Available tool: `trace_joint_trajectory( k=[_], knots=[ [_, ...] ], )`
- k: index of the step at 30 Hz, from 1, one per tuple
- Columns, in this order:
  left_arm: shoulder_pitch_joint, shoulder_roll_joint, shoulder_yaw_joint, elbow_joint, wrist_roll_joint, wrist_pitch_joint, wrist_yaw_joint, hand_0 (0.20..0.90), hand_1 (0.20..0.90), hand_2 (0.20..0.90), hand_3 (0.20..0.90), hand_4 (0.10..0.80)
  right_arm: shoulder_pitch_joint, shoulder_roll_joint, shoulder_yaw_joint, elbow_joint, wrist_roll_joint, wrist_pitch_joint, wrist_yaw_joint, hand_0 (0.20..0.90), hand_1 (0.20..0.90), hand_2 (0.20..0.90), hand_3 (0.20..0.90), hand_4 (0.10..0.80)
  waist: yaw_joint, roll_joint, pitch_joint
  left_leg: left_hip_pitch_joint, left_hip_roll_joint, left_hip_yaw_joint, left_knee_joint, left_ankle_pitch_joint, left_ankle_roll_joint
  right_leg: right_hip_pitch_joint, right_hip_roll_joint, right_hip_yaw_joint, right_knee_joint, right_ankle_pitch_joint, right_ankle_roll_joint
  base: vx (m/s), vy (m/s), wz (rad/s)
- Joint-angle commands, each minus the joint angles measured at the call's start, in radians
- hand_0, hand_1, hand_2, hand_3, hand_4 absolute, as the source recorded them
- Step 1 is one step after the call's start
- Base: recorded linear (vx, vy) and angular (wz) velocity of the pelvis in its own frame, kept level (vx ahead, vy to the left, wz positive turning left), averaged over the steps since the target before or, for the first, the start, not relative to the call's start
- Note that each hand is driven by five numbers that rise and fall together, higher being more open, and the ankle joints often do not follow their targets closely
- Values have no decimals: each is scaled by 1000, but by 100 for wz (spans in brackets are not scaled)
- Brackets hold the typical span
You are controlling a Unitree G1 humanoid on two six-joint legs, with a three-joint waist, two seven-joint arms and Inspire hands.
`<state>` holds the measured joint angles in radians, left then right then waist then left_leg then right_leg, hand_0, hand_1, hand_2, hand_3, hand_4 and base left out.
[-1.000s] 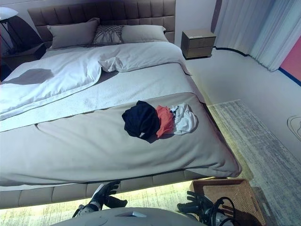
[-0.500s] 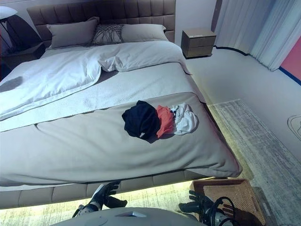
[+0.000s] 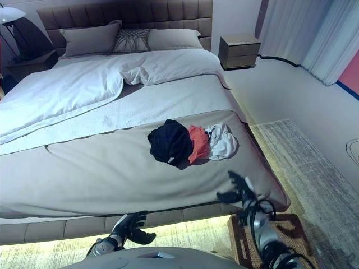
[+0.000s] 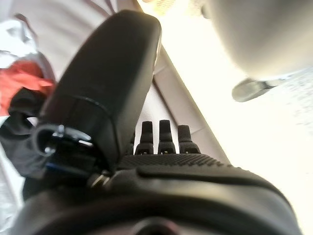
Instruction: Pick up the clothes from the bed and place them into the basket
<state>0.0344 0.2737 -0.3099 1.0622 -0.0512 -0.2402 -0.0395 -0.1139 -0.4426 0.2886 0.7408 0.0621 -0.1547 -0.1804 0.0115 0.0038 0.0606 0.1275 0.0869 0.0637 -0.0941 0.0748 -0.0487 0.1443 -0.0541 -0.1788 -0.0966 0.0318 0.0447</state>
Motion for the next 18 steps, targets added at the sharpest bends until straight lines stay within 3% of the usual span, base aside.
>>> trace_joint_trajectory(
  k=[1, 3, 9, 14, 18],
  knots=[
    [-95, 73, -1, -93, -63, -22, -21, 900, 900, 900, 900, 800, -191, -72, -40, -103, -36, 0, -66, 900, 900, 900, 900, 800, 34, -39, 72, 6, -18, 1, 65, -132, 26, -7, -29, 20, 125, -101, 16, 0, 0, 0],
    [-128, 106, -20, -187, -128, -27, -45, 900, 900, 900, 900, 800, -296, -132, -36, -111, -25, 28, -118, 900, 900, 900, 900, 800, 53, -39, 128, -108, -19, -23, 208, -152, 22, -95, -39, 5, 232, -127, -5, -151, 15, 3],
    [-216, 154, -87, -367, -267, -35, -31, 900, 900, 900, 900, 800, -552, -228, -4, -32, -50, 91, -248, 900, 900, 900, 900, 800, 76, -17, 267, -332, -38, -54, 412, -184, 20, -301, -58, -7, 438, -178, -34, -218, 20, 14],
    [-196, 196, -111, -516, -376, -44, -43, 900, 900, 900, 900, 800, -675, -334, 32, 9, -80, 129, -262, 900, 900, 900, 900, 800, 105, 1, 332, -500, -61, -80, 603, -241, 30, -452, -79, -12, 630, -241, -61, -112, 27, 18],
    [-171, 234, -117, -614, -451, -63, -54, 900, 900, 900, 900, 800, -790, -414, 71, 62, -67, 159, -234, 900, 900, 900, 900, 800, 128, 22, 374, -625, -83, -80, 766, -295, 48, -579, -117, -24, 818, -293, -74, -49, 28, 13]
  ],
)
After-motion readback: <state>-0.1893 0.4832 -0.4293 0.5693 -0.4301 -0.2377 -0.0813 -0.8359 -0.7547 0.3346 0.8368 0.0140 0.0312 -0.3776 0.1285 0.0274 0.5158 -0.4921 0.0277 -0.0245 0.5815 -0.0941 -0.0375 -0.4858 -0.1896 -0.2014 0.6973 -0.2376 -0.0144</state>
